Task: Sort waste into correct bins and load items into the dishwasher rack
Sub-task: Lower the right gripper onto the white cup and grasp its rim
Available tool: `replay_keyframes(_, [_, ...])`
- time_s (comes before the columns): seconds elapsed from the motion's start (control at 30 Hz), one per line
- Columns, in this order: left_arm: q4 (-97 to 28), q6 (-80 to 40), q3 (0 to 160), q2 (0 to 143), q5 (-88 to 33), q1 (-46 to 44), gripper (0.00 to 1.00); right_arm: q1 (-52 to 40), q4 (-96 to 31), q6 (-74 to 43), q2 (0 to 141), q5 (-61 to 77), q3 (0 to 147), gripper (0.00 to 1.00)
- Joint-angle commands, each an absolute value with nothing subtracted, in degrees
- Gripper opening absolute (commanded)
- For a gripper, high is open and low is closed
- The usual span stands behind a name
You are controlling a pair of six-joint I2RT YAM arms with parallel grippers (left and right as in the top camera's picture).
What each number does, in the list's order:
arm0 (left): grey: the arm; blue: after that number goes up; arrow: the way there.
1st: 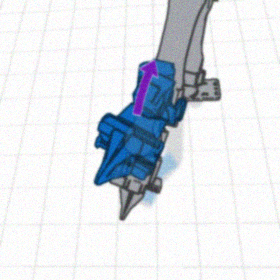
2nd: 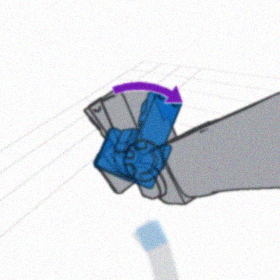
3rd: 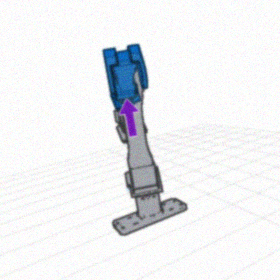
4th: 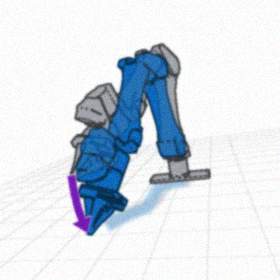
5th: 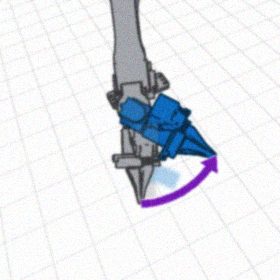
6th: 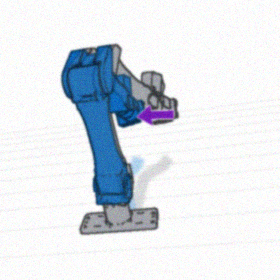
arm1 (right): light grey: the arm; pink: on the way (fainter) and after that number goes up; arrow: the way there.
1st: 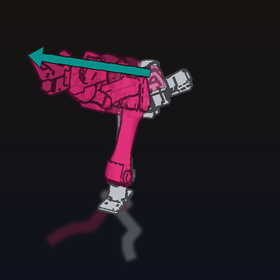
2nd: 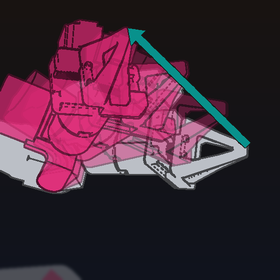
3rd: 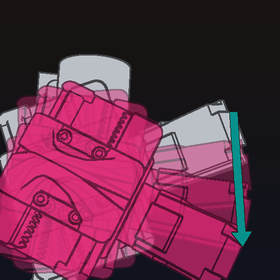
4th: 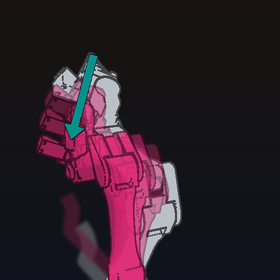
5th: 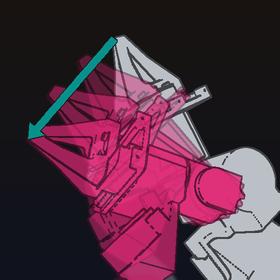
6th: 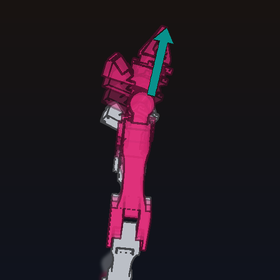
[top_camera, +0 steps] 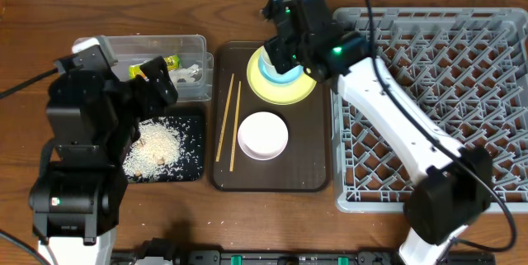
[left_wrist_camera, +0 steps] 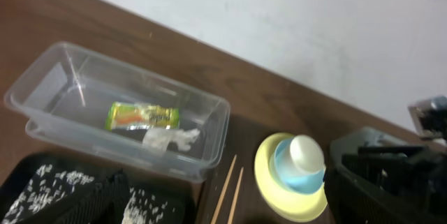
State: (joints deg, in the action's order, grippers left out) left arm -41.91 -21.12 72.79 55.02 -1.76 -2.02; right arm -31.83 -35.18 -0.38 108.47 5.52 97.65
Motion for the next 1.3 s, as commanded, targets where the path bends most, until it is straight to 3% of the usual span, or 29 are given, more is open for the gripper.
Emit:
replay_keyframes(0.0, [-43.4,-20.6,73.7,55.4,-2.5,-1.8,0.91,-33.9,-34.4,5.1,110.7,4.1,98.9,0.28])
replay_keyframes(0.27, [-47.9,-20.6,73.6,56.4,-2.5,-1.8,0.91,-35.7,-32.7,5.5,116.5,-1.7,98.9,0.24])
replay_keyframes(1.27, [-48.0,-20.6,73.6,59.2,-2.5,-1.8,0.91,-35.6,-30.4,7.6,121.9,-6.2,98.5,0.27])
